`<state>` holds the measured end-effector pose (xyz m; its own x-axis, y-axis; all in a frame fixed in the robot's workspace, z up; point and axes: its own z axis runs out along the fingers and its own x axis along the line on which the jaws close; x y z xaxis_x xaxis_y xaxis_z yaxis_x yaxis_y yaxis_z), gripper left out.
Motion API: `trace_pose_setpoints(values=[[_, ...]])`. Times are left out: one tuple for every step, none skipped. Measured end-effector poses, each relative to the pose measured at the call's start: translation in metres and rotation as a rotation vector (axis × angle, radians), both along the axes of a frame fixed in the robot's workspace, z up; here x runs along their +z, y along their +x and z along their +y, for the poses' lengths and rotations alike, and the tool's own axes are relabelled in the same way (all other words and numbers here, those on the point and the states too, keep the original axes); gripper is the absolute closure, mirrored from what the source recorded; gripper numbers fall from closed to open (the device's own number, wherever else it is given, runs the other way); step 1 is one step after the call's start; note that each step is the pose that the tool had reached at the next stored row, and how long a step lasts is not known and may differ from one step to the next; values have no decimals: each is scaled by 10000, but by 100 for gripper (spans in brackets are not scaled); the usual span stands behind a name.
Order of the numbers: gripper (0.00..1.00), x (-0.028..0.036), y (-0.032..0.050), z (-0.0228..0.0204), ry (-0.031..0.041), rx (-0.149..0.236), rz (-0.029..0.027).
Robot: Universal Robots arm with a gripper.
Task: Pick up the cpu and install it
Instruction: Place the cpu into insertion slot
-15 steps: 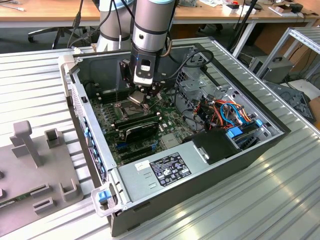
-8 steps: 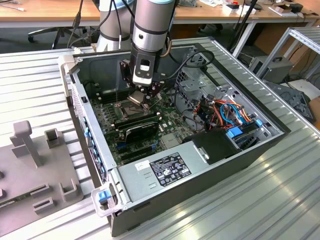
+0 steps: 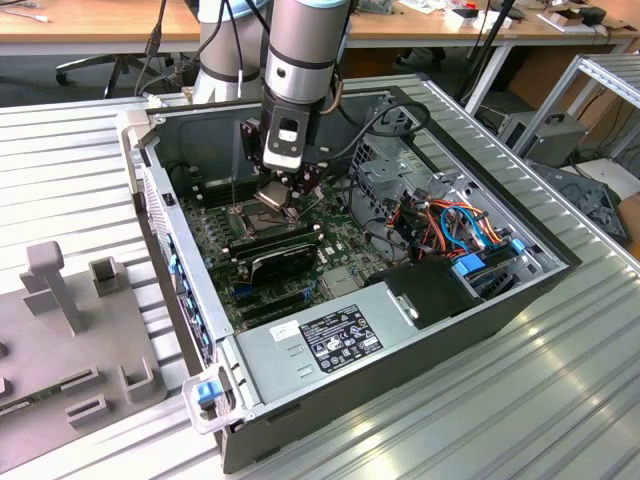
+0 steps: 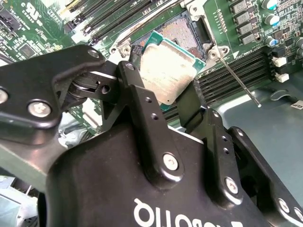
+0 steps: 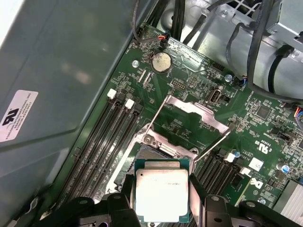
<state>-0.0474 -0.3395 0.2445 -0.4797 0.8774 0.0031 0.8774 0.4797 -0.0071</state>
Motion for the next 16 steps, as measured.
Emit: trace_pose_setpoints(values=[[45, 0, 0, 0, 0, -52, 0], [45, 0, 0, 0, 0, -103, 0], [45, 0, 0, 0, 0, -150, 0], [45, 0, 0, 0, 0, -192, 0], [45, 0, 0, 0, 0, -222, 0], [45, 0, 0, 0, 0, -276, 0], [45, 0, 0, 0, 0, -320, 0], [45, 0, -1, 0, 0, -346, 0], [45, 0, -1, 0, 1, -404, -1], [45, 0, -2, 0, 1, -448, 0], [45, 0, -4, 0, 0, -502, 0], [45, 0, -6, 0, 0, -606, 0], [45, -1, -6, 0, -2, -761, 1], [45, -4, -7, 0, -6, -919, 0], [45, -7, -6, 0, -12, -1036, -1], [45, -11, -7, 0, -24, -1158, -2]])
